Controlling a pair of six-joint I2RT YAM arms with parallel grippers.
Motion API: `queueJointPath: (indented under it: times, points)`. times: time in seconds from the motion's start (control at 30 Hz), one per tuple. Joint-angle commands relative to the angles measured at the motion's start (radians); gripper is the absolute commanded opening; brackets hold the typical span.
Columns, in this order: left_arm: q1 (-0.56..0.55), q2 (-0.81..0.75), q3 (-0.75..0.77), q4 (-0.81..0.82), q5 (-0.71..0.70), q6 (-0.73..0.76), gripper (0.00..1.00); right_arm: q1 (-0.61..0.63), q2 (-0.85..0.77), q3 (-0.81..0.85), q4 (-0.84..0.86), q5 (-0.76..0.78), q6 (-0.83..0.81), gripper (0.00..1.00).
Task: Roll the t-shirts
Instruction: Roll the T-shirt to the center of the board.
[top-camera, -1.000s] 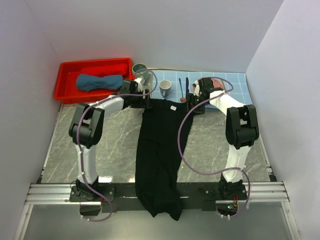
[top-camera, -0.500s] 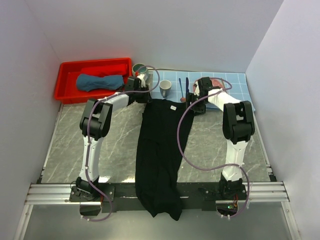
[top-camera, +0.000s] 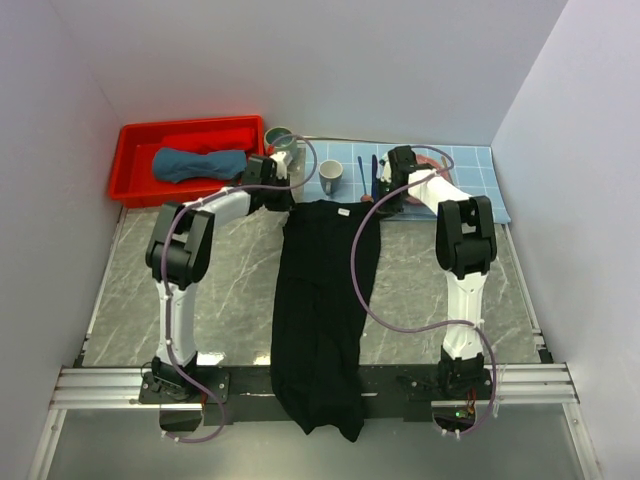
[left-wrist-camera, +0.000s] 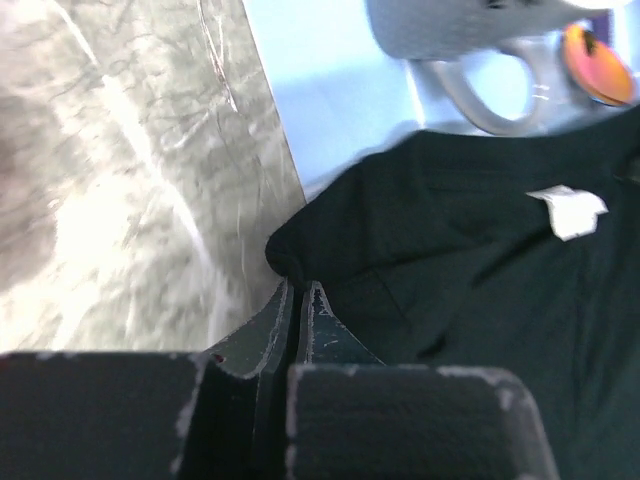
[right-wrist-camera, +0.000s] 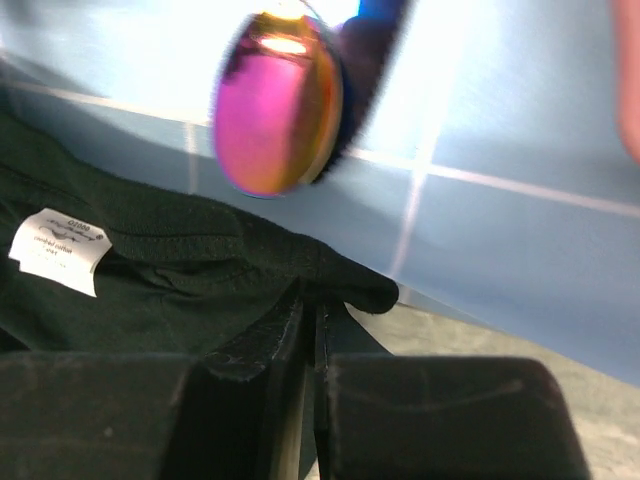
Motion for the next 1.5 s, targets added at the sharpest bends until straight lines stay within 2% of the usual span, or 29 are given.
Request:
queueJointPath:
  times: [0.0, 0.2, 0.53, 0.9, 1.0, 1.07, 1.17, 1.2, 1.23, 1.27, 1.33, 1.47]
  points:
    - [0.023, -0.155, -0.040, -0.012, -0.005, 0.054, 0.01, 0.047, -0.005, 0.067, 0.029, -0.017, -0.056, 0.08]
    - [0.060, -0.242, -0.099, -0.034, -0.014, 0.083, 0.01, 0.104, -0.025, 0.104, 0.018, -0.038, -0.059, 0.08]
    - [0.146, -0.311, -0.150, -0.046, -0.055, 0.146, 0.01, 0.216, 0.045, 0.205, 0.057, -0.026, -0.048, 0.08]
    - [0.203, -0.213, -0.028, -0.034, -0.086, 0.213, 0.01, 0.249, 0.153, 0.349, 0.098, 0.090, -0.085, 0.08]
    - [0.204, -0.189, -0.002, -0.034, -0.085, 0.213, 0.02, 0.250, 0.168, 0.363, 0.112, 0.120, -0.091, 0.13]
    - [0.204, -0.184, 0.006, -0.034, -0.080, 0.212, 0.10, 0.250, 0.168, 0.366, 0.121, 0.115, -0.088, 0.15]
    - [0.204, -0.193, 0.000, -0.036, -0.081, 0.210, 0.27, 0.249, 0.158, 0.365, 0.127, 0.115, -0.081, 0.38]
    - [0.204, -0.196, -0.001, -0.039, -0.078, 0.212, 0.32, 0.249, 0.150, 0.365, 0.126, 0.121, -0.078, 0.43]
    - [0.204, -0.208, -0.004, -0.046, -0.084, 0.212, 0.43, 0.250, 0.145, 0.363, 0.120, 0.123, -0.073, 0.46]
    - [0.204, -0.218, -0.004, -0.054, -0.104, 0.210, 0.47, 0.249, 0.136, 0.360, 0.114, 0.126, -0.071, 0.51]
    - [0.207, -0.268, -0.006, -0.086, -0.137, 0.209, 0.58, 0.250, 0.092, 0.342, 0.092, 0.130, -0.076, 0.54]
    - [0.212, -0.425, -0.059, -0.149, -0.180, 0.171, 0.71, 0.235, -0.046, 0.192, 0.055, 0.103, -0.078, 0.59]
